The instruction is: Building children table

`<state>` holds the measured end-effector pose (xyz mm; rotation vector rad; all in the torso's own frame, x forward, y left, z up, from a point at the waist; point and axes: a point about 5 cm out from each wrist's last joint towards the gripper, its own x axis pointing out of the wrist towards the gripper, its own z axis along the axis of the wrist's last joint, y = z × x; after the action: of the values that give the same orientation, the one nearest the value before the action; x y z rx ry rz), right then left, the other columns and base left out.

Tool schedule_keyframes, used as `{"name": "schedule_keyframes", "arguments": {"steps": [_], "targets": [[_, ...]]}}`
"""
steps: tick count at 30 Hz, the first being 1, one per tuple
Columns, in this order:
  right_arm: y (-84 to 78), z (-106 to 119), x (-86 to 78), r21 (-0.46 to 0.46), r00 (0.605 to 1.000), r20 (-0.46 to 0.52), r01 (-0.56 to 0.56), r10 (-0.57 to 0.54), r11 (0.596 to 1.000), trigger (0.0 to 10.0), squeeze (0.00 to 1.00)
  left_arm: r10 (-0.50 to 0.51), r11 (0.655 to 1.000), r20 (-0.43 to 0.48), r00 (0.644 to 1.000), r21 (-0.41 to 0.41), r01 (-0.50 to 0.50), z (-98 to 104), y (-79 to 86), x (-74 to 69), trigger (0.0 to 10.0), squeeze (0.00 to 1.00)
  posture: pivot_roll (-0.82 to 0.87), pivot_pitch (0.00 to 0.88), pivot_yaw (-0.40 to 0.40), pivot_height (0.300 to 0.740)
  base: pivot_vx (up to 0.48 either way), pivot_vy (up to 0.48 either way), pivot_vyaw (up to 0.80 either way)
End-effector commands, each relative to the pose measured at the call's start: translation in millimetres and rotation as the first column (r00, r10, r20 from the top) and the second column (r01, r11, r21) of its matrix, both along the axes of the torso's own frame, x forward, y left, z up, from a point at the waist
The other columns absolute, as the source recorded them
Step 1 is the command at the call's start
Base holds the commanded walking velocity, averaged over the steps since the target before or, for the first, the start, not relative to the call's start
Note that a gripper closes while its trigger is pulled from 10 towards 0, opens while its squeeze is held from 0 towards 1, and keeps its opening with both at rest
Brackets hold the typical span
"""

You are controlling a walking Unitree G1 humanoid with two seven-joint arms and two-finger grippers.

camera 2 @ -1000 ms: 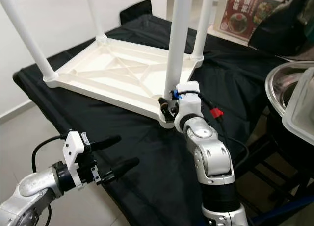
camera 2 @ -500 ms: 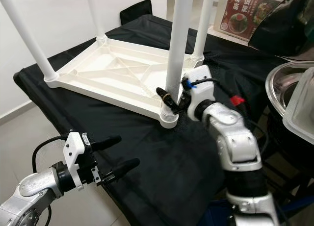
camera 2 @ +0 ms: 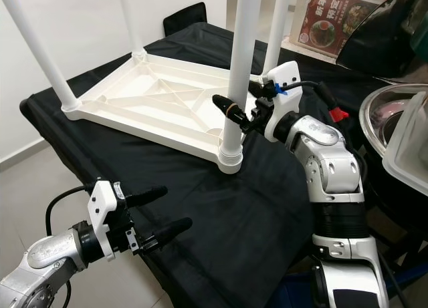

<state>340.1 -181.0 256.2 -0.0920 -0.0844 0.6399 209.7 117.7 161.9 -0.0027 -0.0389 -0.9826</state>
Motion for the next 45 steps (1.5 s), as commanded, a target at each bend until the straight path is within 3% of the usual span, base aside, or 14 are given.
{"name": "schedule_keyframes", "arguments": {"steps": [1, 7, 10, 16, 19, 21, 31, 32, 36, 37, 39, 40, 43, 45], "targets": [[1.7, 2.6, 0.5, -0.004, 1.0, 0.014, -0.016, 0.016, 1.0, 0.0, 0.0, -0.015, 1.0, 0.0, 1.0, 0.014, 0.015, 1.1, 0.9, -2.8, 10.0, 0.0, -0.03, 0.095, 0.013, 0.74, 0.0, 0.0, 0.0], [0.8, 1.8, 1.6, -0.012, 1.0, 0.008, -0.019, 0.019, 1.0, 0.0, 0.0, -0.015, 1.0, -0.001, 1.0, 0.015, 0.015, 0.9, 0.7, -3.2, 10.0, 0.0, -0.03, 0.097, 0.011, 0.74, 0.0, 0.0, 0.0], [-1.9, -3.6, 0.3, -0.073, 0.993, 0.0, 0.114, -0.115, 0.991, 0.0, 0.0, -0.014, 1.0, -0.001, 1.0, 0.017, 0.014, 0.8, 0.7, -3.4, 10.0, 0.0, -0.04, 0.1, 0.01, 0.74, 0.0, 0.0, 0.0], [7.3, -13.1, -4.0, -0.121, 0.973, -0.023, 0.223, -0.228, 0.967, 0.0, 0.0, -0.016, 1.0, 0.0, 1.0, 0.018, 0.016, 1.1, 0.1, -3.4, 10.0, 0.0, -0.04, 0.101, 0.011, 0.74, 0.0, 0.0, 0.0], [9.4, -21.5, -5.0, -0.154, 0.936, -0.054, 0.335, -0.347, 0.929, 0.0, 0.0, -0.017, 1.0, -0.001, 1.0, 0.019, 0.017, 0.8, 0.3, -3.7, 10.0, 0.0, -0.04, 0.101, 0.015, 0.74, 0.0, 0.0, 0.0], [8.4, -30.9, -8.5, -0.176, 0.852, -0.083, 0.498, -0.517, 0.849, 0.0, 0.0, -0.021, 1.0, -0.003, 1.0, 0.02, 0.021, 0.7, 0.2, -3.8, 10.0, 0.0, -0.04, 0.1, 0.014, 0.74, 0.0, 0.0, 0.0], [26.1, -46.6, -18.0, -0.141, 0.799, -0.169, 0.561, -0.578, 0.816, 0.0, 0.0, -0.025, 0.999, -0.003, 1.0, 0.02, 0.025, 1.2, -0.2, -4.1, 10.0, 0.0, -0.04, 0.102, 0.015, 0.74, 0.0, 0.0, 0.0], [25.9, -46.4, -18.0, -0.155, 0.793, -0.171, 0.564, -0.585, 0.811, 10.0, 0.0, -0.024, 0.999, -0.004, 1.0, 0.021, 0.024, 1.2, 0.0, -4.1, 10.0, 0.0, -0.04, 0.102, 0.015, 0.74, 0.0, 0.0, 0.0], [23.7, -44.9, -16.5, -0.176, 0.791, -0.167, 0.563, -0.588, 0.808, 10.0, 0.0, -0.023, 1.0, -0.004, 1.0, 0.022, 0.023, 1.1, 0.5, -4.2, 10.0, 0.0, -0.04, 0.102, 0.014, 0.74, 0.0, 0.0, 0.0], [22.3, -43.5, -16.6, -0.176, 0.785, -0.17, 0.571, -0.596, 0.802, 10.0, 0.56, -0.023, 1.0, -0.004, 1.0, 0.022, 0.023, 1.0, 0.6, -4.2, 10.0, 0.0, -0.04, 0.102, 0.014, 0.74, 0.0, 0.0, 0.0], [22.3, -43.5, -16.6, -0.176, 0.785, -0.17, 0.571, -0.596, 0.802, 10.0, 0.56, -0.023, 1.0, -0.004, 1.0, 0.022, 0.023, 1.0, 0.6, -4.2, 10.0, 0.0, -0.04, 0.102, 0.014, 0.74, 0.0, 0.0, 0.0], [21.5, -39.7, -16.8, -0.164, 0.785, -0.175, 0.572, -0.594, 0.804, 10.0, 1.0, -0.024, 1.0, -0.003, 1.0, 0.021, 0.024, 1.1, 0.5, -4.2, 10.0, 0.0, -0.04, 0.103, 0.014, 0.74, 0.0, 0.0, 0.0], [21.7, -38.0, -16.8, -0.16, 0.787, -0.175, 0.571, -0.592, 0.805, 10.0, 1.0, -0.024, 1.0, -0.003, 1.0, 0.02, 0.024, 1.1, 0.5, -4.3, 10.0, 0.0, -0.04, 0.103, 0.014, 0.74, 0.0, 0.0, 0.0], [22.8, -30.9, -14.9, -0.127, 0.824, -0.164, 0.527, -0.542, 0.84, 10.0, 1.0, -0.025, 0.999, -0.003, 1.0, 0.021, 0.025, 1.1, 0.2, -4.6, 10.0, 0.0, -0.04, 0.106, 0.014, 0.74, 0.0, 0.0, 0.0]]}}
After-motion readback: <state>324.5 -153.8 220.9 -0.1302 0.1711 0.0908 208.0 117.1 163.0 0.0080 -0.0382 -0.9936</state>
